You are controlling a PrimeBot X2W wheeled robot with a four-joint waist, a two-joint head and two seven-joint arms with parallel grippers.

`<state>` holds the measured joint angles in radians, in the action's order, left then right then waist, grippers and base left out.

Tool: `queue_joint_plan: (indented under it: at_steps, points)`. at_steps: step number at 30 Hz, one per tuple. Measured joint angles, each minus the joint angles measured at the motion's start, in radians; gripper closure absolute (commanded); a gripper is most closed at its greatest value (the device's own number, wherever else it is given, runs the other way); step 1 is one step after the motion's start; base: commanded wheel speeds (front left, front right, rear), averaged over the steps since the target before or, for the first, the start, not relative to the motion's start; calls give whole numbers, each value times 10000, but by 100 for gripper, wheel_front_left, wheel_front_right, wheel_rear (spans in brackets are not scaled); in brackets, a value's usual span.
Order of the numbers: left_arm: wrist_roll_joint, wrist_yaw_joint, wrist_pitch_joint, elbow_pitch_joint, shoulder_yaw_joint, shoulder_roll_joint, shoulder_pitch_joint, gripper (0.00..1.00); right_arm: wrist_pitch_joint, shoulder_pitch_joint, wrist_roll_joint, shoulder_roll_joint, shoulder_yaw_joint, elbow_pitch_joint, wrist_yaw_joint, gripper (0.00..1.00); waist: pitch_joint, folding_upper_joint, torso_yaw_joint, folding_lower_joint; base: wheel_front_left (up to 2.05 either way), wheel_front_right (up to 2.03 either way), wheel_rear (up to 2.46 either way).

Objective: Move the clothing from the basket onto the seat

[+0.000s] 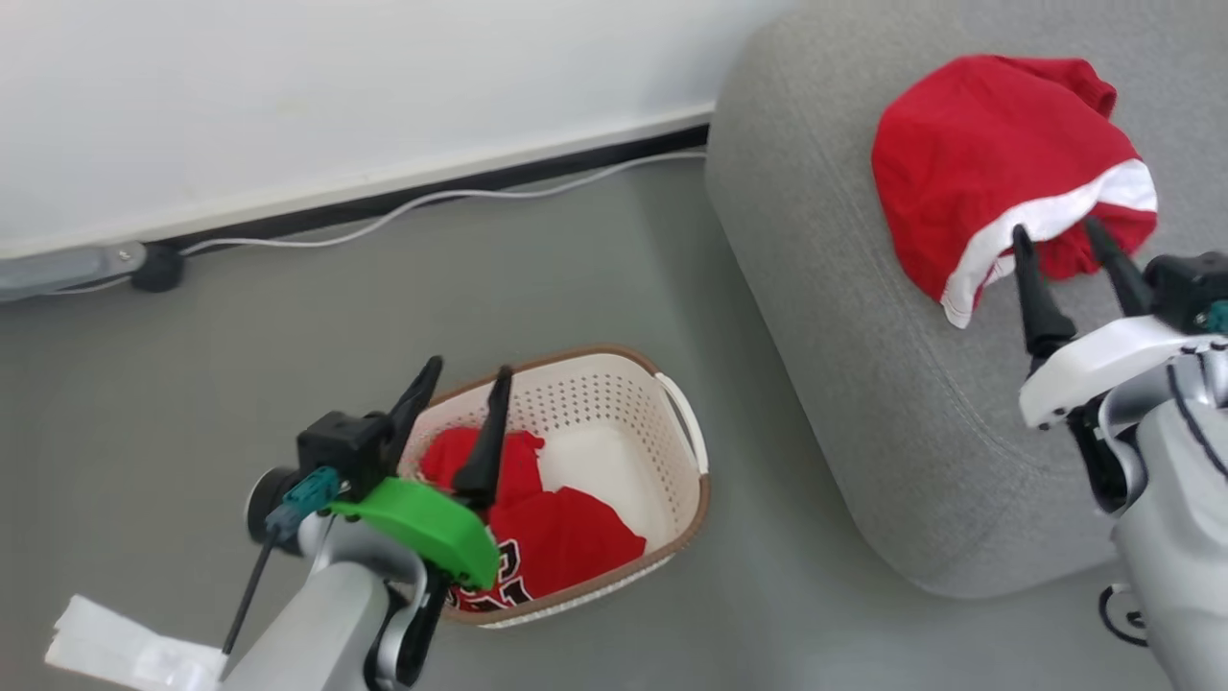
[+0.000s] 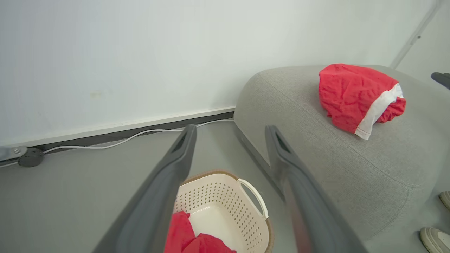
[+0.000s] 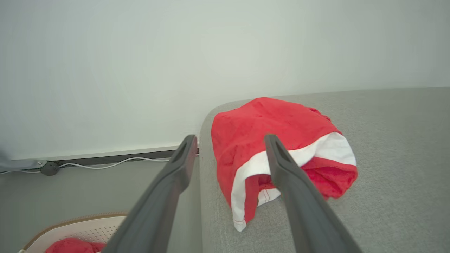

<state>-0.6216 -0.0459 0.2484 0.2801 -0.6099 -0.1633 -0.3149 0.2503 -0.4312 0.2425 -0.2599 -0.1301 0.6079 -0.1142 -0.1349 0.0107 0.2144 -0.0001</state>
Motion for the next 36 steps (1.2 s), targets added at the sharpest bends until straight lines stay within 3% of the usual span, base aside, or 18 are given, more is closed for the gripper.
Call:
queue_joint_plan:
  at_steps: [12, 17, 26, 36]
  points:
    - [13, -353, 4, 180, 989, -454, 1159, 0, 0, 1347, 36, 928, -111, -1122, 13, 0, 1039, 0, -1246, 0, 0, 0, 0]
    - [100, -424, 6, 2, 1484, -600, 1540, 0, 0, 1900, 123, 1331, -109, -1611, 207, 0, 1365, 0, -1719, 0, 0, 0, 0]
    - [178, -510, 6, -305, 2322, -761, 2561, 0, 0, 2937, 27, 1569, -385, -2117, 391, 0, 1800, 0, -2325, 0, 0, 0, 0]
    - [326, -527, 6, -692, 3145, -905, 3403, 0, 0, 3693, -71, 1626, -437, -2583, 732, 0, 1947, 0, -2490, 0, 0, 0, 0]
